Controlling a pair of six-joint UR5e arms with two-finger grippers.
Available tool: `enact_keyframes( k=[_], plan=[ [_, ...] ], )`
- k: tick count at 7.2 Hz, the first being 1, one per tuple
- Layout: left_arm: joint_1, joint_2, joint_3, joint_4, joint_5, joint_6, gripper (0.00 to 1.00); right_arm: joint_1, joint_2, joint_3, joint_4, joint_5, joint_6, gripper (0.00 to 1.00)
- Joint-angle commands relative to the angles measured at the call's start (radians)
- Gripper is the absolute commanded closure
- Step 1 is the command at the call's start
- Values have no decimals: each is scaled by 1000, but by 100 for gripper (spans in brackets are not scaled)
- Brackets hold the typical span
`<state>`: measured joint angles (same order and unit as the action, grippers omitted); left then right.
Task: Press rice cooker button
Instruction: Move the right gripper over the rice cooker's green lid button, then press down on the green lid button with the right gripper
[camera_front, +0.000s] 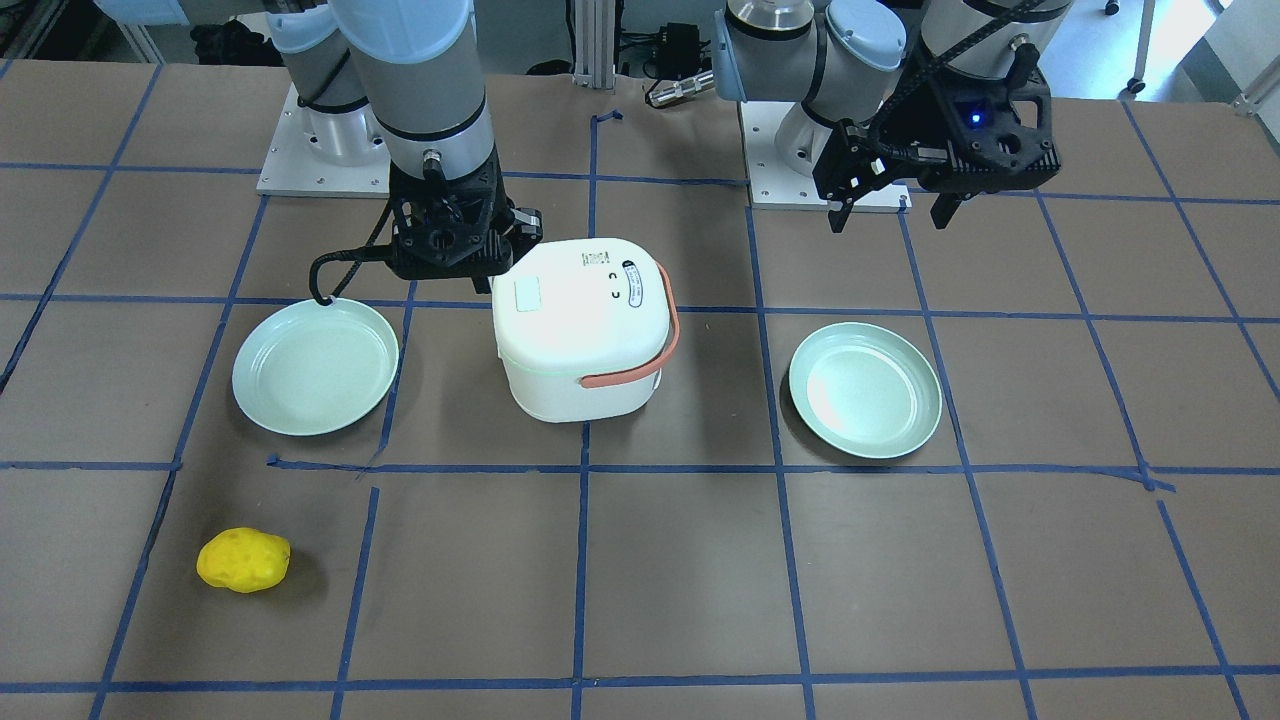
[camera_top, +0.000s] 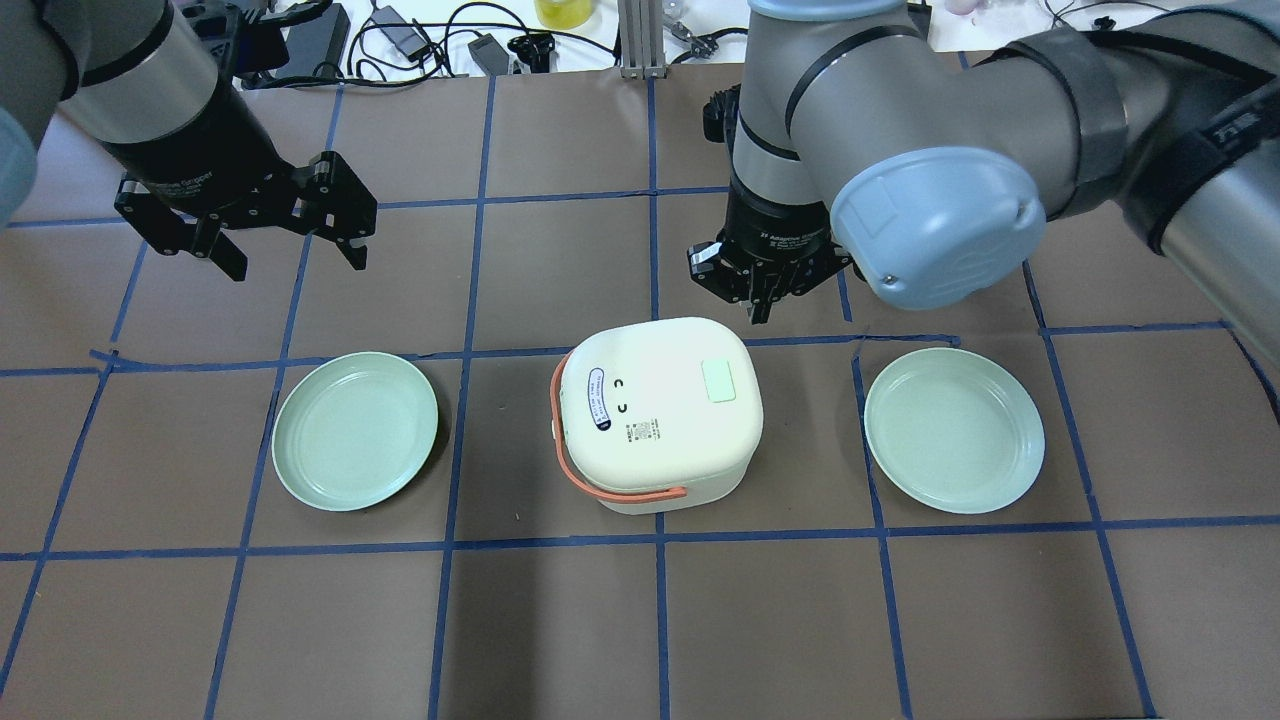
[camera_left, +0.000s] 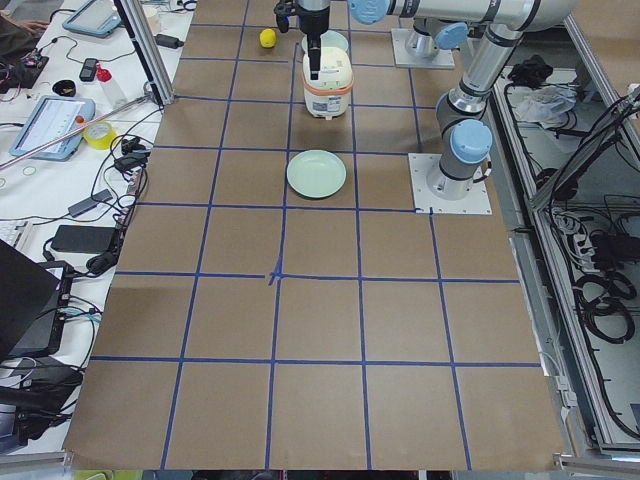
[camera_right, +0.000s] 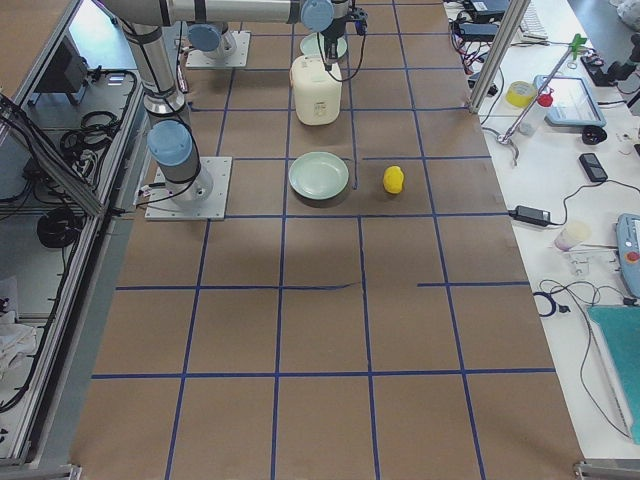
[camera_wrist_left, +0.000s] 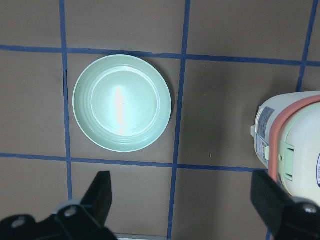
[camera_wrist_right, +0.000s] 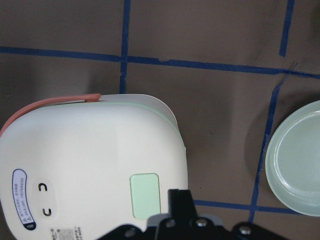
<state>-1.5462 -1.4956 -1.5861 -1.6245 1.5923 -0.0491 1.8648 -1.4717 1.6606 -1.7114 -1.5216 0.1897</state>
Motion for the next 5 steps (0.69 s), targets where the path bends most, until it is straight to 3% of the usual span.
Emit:
enact_keyframes(
  k=[1,5],
  plan=[
    [0,0,0,0,0,0,0,46,2,57,-71,1,19,87],
    [0,0,0,0,0,0,0,50,11,114,-100,5,17,86]
  ],
)
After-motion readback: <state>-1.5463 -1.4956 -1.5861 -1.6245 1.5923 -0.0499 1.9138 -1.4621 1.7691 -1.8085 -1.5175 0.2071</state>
